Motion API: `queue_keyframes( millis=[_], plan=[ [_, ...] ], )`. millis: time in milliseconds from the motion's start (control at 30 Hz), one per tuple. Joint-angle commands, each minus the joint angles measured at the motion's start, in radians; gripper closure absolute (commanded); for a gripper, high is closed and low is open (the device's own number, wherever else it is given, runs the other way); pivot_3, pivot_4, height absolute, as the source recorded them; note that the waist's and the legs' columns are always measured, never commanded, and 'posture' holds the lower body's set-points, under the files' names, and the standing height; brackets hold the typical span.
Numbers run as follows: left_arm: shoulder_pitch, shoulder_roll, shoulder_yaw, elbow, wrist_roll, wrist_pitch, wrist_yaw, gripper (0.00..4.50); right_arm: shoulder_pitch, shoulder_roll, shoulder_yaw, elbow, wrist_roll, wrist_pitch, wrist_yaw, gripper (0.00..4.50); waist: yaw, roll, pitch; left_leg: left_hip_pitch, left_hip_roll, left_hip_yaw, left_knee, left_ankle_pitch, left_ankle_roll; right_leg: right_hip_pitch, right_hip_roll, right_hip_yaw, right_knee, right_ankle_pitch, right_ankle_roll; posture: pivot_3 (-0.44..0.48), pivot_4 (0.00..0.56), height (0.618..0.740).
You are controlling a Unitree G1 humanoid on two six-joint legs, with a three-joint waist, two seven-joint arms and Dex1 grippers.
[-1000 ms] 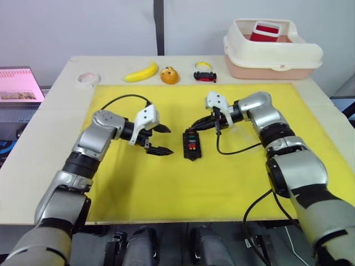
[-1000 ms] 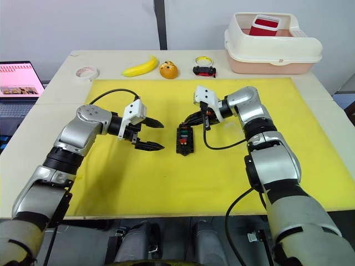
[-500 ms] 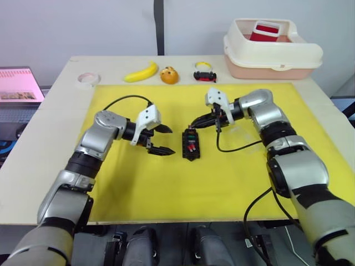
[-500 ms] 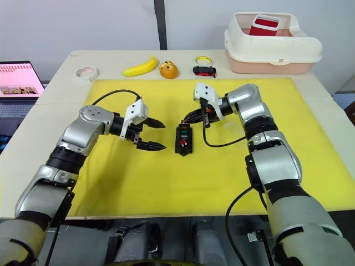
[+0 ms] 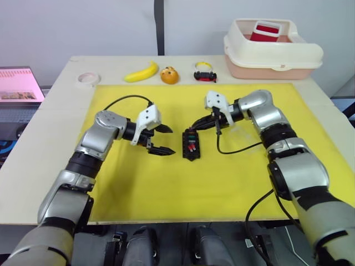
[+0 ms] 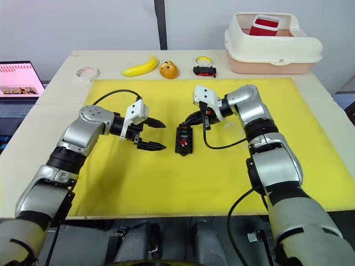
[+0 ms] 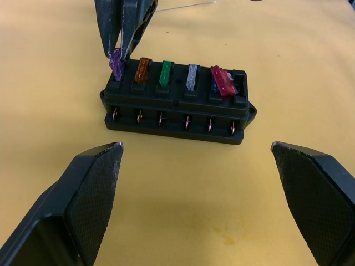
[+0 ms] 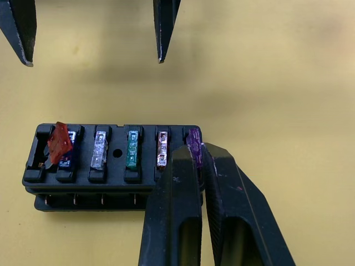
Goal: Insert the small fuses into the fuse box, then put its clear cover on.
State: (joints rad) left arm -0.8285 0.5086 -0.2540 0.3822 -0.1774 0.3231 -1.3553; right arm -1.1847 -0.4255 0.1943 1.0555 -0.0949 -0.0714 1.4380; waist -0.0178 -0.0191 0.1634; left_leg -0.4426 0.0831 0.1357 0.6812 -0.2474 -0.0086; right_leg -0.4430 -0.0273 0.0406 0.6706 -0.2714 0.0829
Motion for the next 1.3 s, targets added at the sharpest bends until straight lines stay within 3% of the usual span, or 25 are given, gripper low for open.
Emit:
queue_keyframes(
  millis=[33,1300],
  plan=[
    [-0.025,-0.002,0.008,-0.01,-0.001,-0.012,-0.005,0.0,-0.002,-0.02,0.004,-0.038,-0.005,-0.009,-0.004,4.48,0.0,0.0,0.0,0.0,0.0,0.0,0.0,0.0,0.0,0.0,0.0,0.0,0.0,0.0,0.0,0.0,0.15,0.739],
    [-0.024,-0.003,0.007,-0.012,-0.001,-0.006,-0.009,0.0,0.046,-0.029,0.073,-0.285,-0.021,0.167,-0.061,4.48,0.001,0.0,0.0,0.0,0.0,0.0,0.0,0.0,0.0,0.0,0.0,0.0,0.0,0.0,0.0,0.0,0.15,0.739]
  ],
)
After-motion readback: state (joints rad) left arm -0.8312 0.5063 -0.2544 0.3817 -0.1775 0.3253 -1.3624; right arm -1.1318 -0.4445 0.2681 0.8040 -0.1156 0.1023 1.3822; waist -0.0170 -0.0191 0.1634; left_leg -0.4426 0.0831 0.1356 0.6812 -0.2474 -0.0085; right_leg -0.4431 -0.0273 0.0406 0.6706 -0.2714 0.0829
